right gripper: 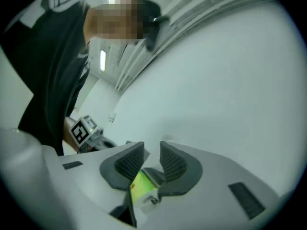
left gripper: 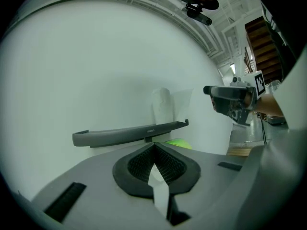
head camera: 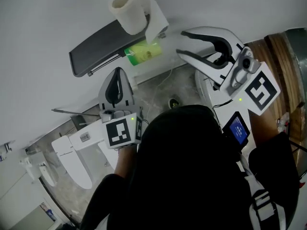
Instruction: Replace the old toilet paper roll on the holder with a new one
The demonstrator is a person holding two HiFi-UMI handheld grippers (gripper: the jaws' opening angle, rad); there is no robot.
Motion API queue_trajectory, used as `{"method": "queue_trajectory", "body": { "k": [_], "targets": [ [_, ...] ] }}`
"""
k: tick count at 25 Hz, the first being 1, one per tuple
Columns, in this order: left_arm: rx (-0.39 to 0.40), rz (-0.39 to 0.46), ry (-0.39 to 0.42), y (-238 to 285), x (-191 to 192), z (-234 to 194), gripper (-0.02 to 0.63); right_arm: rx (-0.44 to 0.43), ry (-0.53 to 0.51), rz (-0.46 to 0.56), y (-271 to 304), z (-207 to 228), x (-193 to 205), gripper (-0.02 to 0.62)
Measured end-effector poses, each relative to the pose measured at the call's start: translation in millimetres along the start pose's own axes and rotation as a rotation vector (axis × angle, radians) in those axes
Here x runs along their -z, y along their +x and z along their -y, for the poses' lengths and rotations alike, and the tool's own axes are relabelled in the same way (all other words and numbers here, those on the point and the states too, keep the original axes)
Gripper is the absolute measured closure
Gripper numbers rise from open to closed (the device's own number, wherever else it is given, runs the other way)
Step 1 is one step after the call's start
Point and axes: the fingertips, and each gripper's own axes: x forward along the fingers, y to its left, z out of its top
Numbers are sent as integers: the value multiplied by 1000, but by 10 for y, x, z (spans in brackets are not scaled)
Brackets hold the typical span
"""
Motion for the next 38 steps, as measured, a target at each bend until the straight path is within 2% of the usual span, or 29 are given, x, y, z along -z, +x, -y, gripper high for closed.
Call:
{"method": "queue_trajectory", "body": {
  "k": [2, 3, 8, 12, 17, 25, 38],
  "targets": [
    [4, -3, 2, 14, 14, 18, 592, 111, 46, 100, -235, 304, -179, 516],
    [7, -4, 3, 20, 22, 29, 592, 157, 53, 113, -350, 426, -192, 537],
    [23, -7, 5, 74, 35, 83, 592, 365, 158, 86, -849, 826, 92, 554],
    [32, -6, 6, 125, 46, 103, 592, 463, 245, 59, -1107, 872, 391, 555],
    [49, -16, 6, 183, 108, 156, 592, 482, 285, -7, -1217, 760, 707, 555],
    [70, -12, 11, 285, 82, 227, 592, 509, 324, -33, -1257, 773, 869, 554],
    [91, -13, 20, 338, 65, 321, 592, 440, 269, -72, -1102, 658, 909, 554]
  ]
}}
